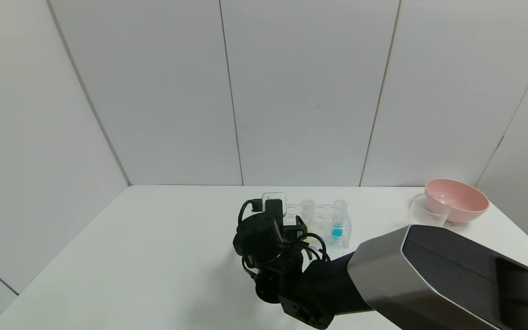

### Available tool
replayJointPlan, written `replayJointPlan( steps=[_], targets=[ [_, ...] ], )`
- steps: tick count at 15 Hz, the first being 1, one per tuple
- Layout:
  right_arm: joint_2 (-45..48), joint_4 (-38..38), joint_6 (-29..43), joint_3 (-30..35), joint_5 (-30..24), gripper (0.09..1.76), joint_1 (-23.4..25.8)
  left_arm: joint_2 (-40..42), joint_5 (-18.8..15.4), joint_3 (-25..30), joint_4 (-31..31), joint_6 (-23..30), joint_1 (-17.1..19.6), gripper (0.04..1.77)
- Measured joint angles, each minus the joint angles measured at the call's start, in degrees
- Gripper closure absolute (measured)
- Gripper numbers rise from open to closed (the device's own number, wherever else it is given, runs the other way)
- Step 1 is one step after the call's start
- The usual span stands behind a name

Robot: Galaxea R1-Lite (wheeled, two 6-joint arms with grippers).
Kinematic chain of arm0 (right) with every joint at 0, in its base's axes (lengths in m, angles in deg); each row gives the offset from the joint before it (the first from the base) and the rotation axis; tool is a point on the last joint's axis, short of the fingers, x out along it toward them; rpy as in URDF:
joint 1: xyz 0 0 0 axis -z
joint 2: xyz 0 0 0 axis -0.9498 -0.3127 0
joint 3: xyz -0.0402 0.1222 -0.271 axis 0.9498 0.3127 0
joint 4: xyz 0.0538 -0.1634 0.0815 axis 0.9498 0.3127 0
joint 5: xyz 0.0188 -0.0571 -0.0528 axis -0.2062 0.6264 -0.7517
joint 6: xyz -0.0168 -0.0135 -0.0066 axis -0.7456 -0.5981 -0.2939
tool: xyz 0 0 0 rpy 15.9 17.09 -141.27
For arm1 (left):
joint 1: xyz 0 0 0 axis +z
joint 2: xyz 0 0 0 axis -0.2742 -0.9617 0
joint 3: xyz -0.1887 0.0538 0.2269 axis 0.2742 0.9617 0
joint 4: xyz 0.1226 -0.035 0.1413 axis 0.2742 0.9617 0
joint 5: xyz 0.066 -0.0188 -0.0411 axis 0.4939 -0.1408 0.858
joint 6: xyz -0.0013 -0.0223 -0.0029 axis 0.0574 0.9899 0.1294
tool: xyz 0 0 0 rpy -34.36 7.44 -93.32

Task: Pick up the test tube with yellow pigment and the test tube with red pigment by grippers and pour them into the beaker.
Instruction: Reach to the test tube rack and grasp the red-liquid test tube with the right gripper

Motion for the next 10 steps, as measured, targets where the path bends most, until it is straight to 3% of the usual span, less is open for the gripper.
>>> replayJointPlan(
  steps=[10],
  targets=[
    [-2.4, -1.0, 0.0, -3.4, 0.0, 0.14, 2.1, 0.0, 0.0, 0.0, 0.0, 0.0, 0.0, 0.05]
  ],
)
